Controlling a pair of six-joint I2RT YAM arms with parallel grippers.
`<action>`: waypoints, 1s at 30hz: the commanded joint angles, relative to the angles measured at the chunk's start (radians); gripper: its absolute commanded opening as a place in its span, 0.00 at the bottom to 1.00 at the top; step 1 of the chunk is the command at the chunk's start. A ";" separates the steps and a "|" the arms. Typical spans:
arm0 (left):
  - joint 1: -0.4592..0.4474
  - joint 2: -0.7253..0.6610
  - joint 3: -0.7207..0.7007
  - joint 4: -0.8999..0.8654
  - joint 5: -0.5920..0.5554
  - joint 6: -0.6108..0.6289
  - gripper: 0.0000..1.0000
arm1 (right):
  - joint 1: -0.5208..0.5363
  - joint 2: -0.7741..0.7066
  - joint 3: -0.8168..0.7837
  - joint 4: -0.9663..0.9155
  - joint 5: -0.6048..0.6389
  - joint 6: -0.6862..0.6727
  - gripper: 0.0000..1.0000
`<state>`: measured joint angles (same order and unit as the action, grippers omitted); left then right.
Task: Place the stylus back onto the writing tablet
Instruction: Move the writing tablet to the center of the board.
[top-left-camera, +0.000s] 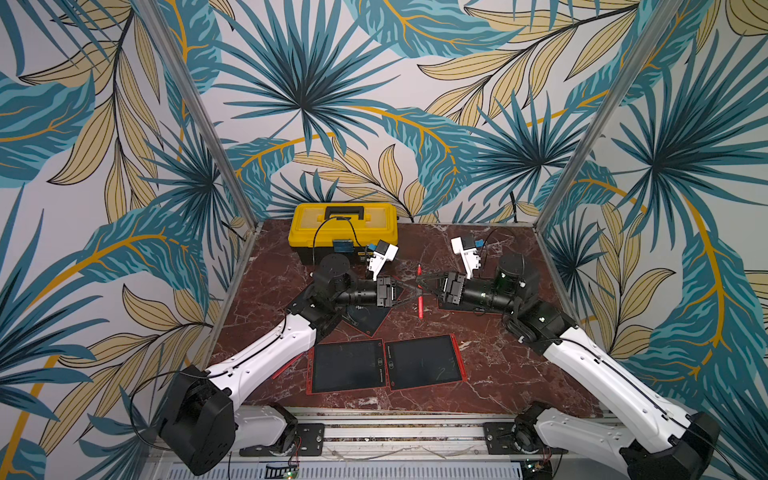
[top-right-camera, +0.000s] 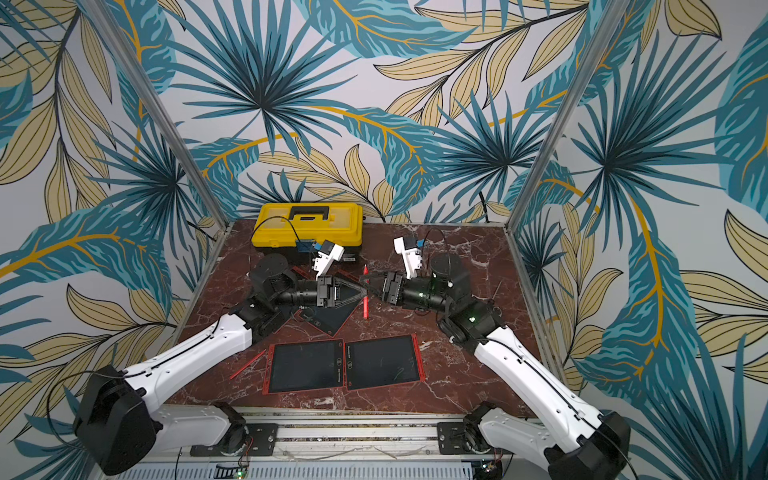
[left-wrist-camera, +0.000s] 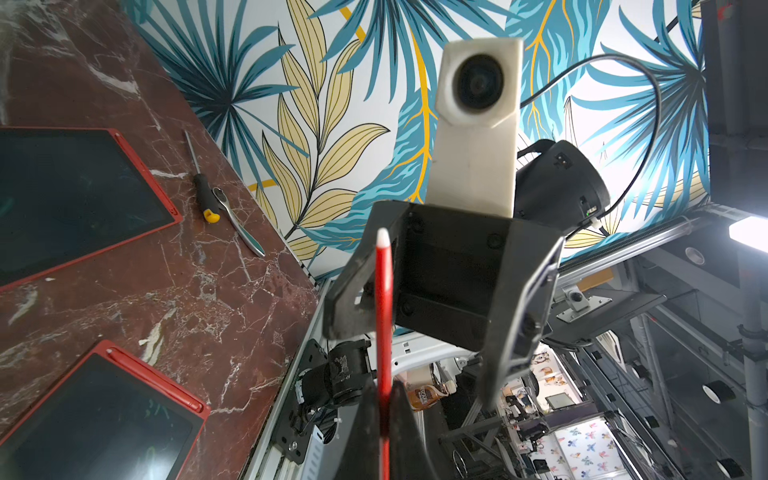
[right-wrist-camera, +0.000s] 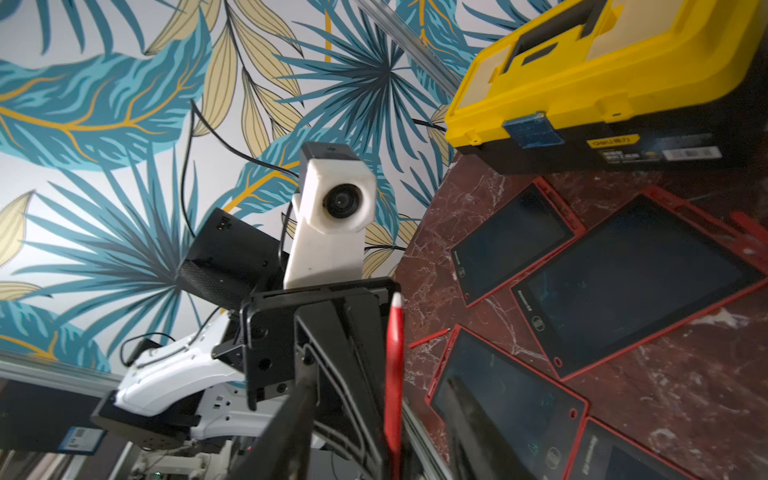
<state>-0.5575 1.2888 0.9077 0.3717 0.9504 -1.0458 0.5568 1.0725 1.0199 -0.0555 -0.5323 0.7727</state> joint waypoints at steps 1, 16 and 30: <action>0.035 -0.003 -0.052 0.016 0.007 -0.002 0.00 | 0.000 -0.043 -0.024 0.015 -0.003 0.002 0.70; 0.156 -0.128 0.028 -1.001 -0.351 0.483 0.00 | 0.002 -0.130 -0.013 -0.378 0.008 -0.217 1.00; 0.169 -0.231 -0.044 -1.452 -0.946 0.417 0.00 | 0.003 -0.086 -0.171 -0.250 -0.053 -0.228 0.99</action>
<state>-0.4034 1.0653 0.8883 -0.9718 0.1646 -0.5709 0.5571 0.9878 0.8738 -0.3531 -0.5667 0.5640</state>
